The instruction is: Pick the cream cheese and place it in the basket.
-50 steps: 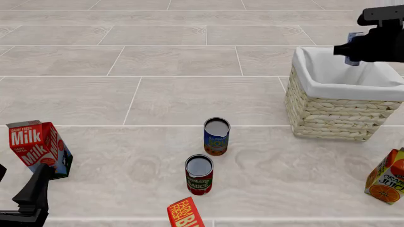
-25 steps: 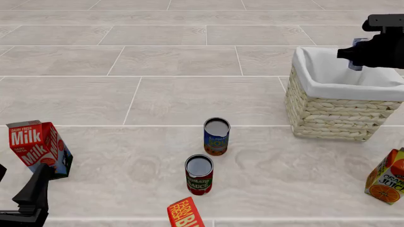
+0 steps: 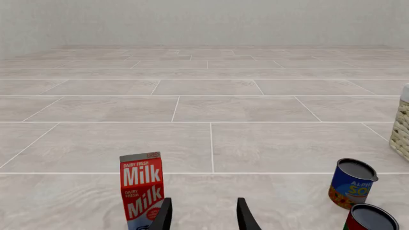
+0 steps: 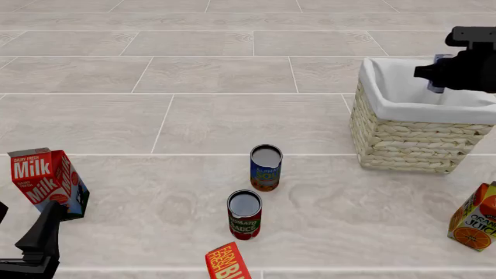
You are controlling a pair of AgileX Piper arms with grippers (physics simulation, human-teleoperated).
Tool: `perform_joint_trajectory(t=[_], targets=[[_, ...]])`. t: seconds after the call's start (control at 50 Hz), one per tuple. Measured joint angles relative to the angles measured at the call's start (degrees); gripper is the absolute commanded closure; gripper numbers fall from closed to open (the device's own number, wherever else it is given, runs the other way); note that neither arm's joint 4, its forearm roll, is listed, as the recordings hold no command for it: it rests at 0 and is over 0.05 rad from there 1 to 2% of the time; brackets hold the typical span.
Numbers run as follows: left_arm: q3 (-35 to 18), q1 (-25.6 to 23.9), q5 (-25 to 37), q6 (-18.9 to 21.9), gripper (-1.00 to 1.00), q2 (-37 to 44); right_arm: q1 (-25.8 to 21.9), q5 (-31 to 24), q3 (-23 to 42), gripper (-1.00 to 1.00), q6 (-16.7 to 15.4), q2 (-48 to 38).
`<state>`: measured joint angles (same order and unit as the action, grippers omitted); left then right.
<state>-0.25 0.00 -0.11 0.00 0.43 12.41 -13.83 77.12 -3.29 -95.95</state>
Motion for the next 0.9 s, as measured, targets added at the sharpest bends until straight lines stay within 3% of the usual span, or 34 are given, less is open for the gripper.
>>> perform_joint_trajectory(t=[0.32,0.34,0.9], targets=[[0.0,0.0,0.0,0.0,-1.0,0.0,-0.4,-0.4,0.0,1.0,-0.7,-0.1],[0.0,0.0,0.0,0.0,-1.0,0.0,-0.5,-0.5,0.0,-1.0,-0.8,-0.1],[0.0,0.0,0.0,0.0,-1.0,0.0,-0.6,-1.0,-0.7,-1.0,-1.5,1.8]])
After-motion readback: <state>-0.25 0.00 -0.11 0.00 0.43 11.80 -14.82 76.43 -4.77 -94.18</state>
